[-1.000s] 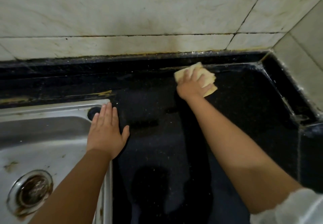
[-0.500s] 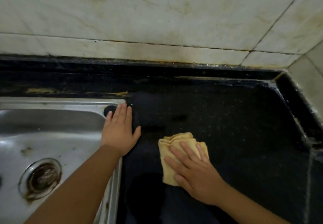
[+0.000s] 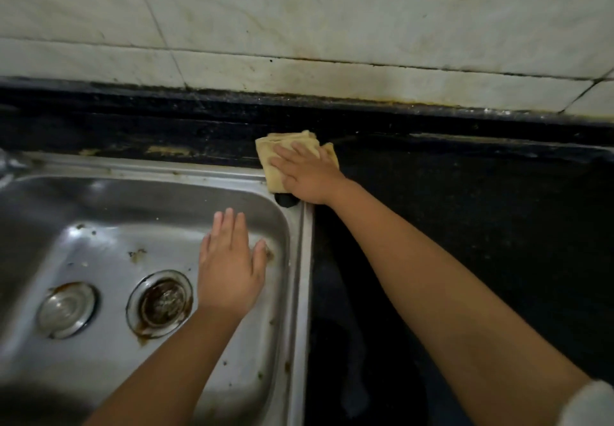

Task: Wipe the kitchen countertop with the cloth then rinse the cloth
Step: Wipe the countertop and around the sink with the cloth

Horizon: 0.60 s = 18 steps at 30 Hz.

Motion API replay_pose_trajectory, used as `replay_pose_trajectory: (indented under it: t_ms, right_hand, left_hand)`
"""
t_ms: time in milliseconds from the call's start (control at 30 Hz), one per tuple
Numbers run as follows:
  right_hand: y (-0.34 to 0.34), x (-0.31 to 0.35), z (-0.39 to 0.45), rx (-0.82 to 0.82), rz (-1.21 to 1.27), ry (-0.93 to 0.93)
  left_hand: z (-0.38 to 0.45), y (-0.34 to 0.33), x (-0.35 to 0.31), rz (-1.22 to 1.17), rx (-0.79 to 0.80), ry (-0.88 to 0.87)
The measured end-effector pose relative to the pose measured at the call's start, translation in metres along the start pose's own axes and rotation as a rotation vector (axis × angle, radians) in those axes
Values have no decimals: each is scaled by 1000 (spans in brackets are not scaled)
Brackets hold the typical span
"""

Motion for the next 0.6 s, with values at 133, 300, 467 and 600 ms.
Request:
replay_pose_trajectory:
  t_ms: [133,300,467,600]
  right_hand:
    - [-9,3,-11,-16,50,62]
    - [-16,-40,-66,-64,95,-118]
    - [-35,-45,-136,-16,-17,-231]
    - [-62,0,-186,-63,-127,-103]
  left_hand:
    - [-3,1,13,22,75,14]
    - [2,-3,-1,-7,87,-43]
    - [15,-11,-33,13,71,-161]
    - [22,-16,-53,30,118,-224]
Point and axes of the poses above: each hand's wrist, its own z-axis towards the middle knuckle, its own y-axis out of the back of the hand, x = y × z, the point moved 1 cm from there along z, towards the middle knuckle
